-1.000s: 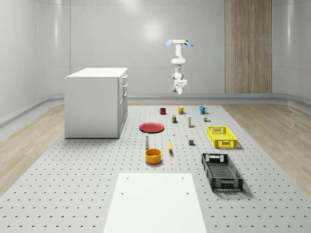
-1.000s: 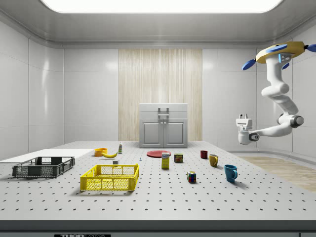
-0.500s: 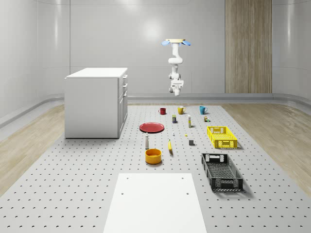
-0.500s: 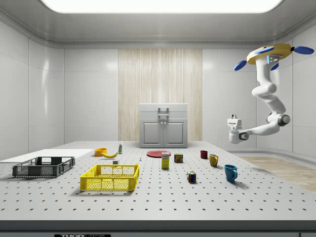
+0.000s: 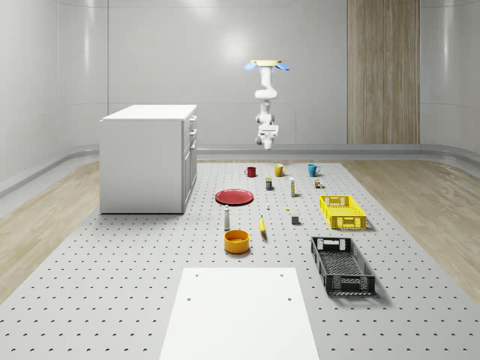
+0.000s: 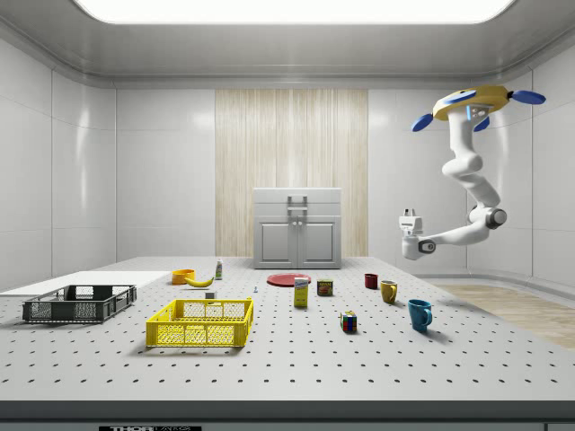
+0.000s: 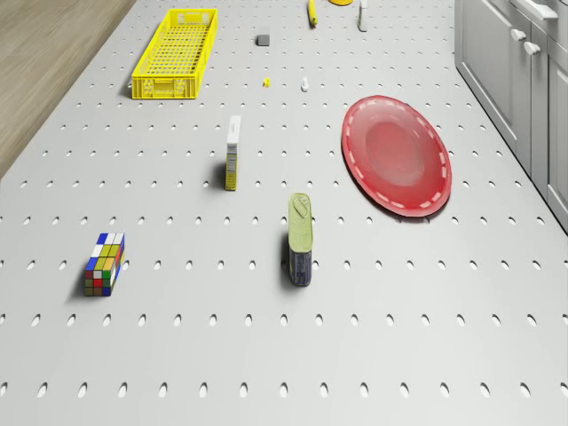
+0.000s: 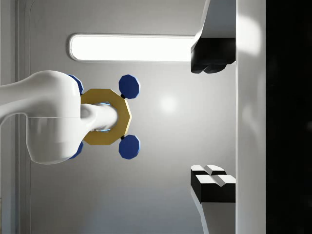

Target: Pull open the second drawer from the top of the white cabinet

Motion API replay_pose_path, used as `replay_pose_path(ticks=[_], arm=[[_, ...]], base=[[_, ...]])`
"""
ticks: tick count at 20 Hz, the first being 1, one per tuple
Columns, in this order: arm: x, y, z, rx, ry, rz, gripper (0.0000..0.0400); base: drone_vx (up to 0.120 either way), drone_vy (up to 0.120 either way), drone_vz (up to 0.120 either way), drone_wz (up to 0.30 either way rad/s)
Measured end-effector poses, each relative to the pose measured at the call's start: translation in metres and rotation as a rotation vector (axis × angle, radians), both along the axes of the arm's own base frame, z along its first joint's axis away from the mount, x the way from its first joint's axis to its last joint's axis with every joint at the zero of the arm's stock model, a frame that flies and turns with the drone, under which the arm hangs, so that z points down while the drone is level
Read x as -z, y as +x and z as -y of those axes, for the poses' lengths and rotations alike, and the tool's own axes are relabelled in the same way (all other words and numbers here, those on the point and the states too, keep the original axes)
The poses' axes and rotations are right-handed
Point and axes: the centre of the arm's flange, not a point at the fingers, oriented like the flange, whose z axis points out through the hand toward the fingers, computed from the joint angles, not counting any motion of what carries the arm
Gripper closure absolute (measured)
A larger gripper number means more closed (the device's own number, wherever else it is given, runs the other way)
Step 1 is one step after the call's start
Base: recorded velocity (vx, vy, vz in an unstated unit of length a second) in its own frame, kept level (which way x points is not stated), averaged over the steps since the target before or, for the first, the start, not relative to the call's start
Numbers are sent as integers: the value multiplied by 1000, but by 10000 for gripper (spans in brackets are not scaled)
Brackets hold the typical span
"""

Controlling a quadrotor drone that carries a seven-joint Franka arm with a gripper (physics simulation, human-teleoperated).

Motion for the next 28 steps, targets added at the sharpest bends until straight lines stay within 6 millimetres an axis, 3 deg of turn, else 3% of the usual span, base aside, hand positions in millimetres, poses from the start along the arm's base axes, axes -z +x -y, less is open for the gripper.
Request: replay_pose_path(ticks=[4, 6, 10, 15, 20, 28], arm=[[0, 0, 0, 0, -1, 3, 106], [4, 0, 24, -1, 256, -1, 101], [35, 1, 74, -12, 846, -11, 95], [70, 2, 95, -20, 1265, -16, 96], [88, 3, 99, -24, 1446, -19, 99], [97, 3, 100, -25, 1541, -20, 100]], base=[[120, -120, 0, 0], [120, -120, 0, 0], [120, -120, 0, 0], [120, -120, 0, 0], [120, -120, 0, 0], [120, -120, 0, 0]])
